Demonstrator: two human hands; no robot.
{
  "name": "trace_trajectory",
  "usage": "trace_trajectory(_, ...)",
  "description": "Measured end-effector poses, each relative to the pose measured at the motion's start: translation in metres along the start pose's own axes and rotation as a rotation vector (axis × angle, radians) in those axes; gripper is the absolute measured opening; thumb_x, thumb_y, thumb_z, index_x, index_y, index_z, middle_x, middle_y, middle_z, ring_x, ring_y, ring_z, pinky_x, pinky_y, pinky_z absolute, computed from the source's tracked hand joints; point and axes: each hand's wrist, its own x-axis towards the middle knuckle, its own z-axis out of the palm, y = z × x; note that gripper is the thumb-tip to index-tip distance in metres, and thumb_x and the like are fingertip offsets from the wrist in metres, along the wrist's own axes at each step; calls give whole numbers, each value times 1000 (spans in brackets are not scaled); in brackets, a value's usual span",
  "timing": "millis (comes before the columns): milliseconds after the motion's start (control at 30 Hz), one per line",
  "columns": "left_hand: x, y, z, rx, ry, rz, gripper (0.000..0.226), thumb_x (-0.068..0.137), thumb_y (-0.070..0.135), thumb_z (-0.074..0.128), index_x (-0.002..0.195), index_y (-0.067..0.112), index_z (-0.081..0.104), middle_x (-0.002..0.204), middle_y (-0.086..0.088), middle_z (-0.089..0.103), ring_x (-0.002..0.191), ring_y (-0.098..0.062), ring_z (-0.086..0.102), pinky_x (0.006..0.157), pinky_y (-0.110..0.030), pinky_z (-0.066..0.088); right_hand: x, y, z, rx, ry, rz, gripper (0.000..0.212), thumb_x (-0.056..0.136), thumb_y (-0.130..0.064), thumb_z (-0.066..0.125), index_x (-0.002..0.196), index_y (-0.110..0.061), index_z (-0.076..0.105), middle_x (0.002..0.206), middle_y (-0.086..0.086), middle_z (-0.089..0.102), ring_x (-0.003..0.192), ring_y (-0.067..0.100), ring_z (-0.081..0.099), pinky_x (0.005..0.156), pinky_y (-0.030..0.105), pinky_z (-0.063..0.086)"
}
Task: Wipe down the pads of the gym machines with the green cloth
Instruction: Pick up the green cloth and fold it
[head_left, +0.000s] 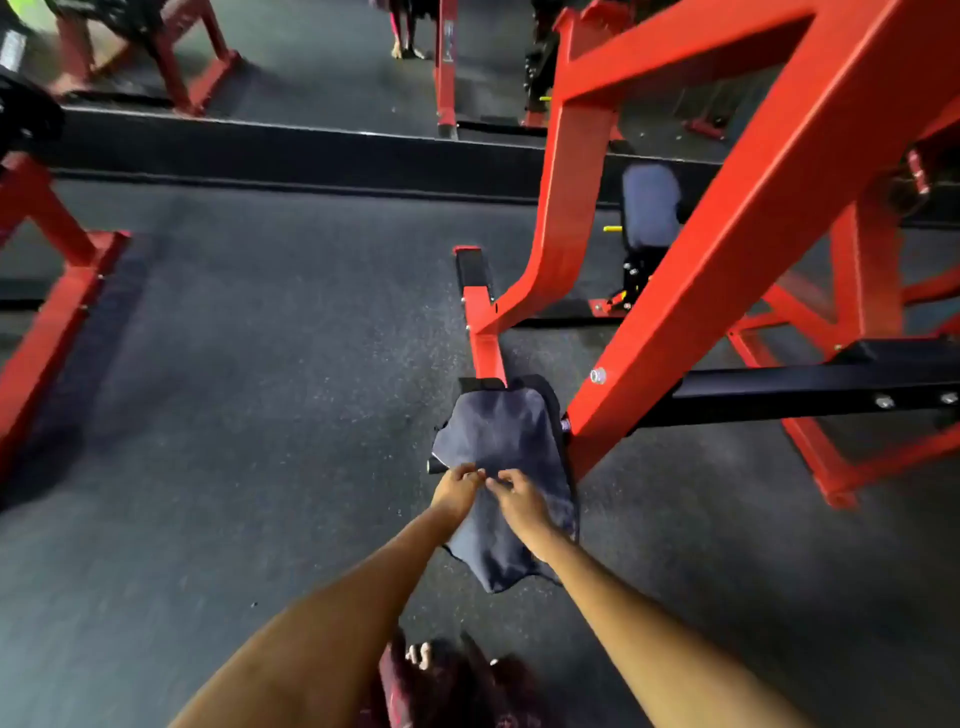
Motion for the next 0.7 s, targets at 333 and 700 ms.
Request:
trace_trajectory(333,82,32,-5,394,18,200,44,88,-4,48,133,-4,46,145,-18,34,135,-30,33,109,-26,22,65,-3,-6,-693,-81,-375,45,90,-27,57,131,-14,43,131,2,46,124,24,41,96,38,41)
trace_trajectory(700,117,41,-20,561,-82,159,81,88,5,58,151,9,8,156,-13,9,141,-30,24,113,-36,25,126,-20,-28,-520,-241,-300,97,77,5,57,152,-12,-2,160,-2,-9,134,26,39,98,39,43)
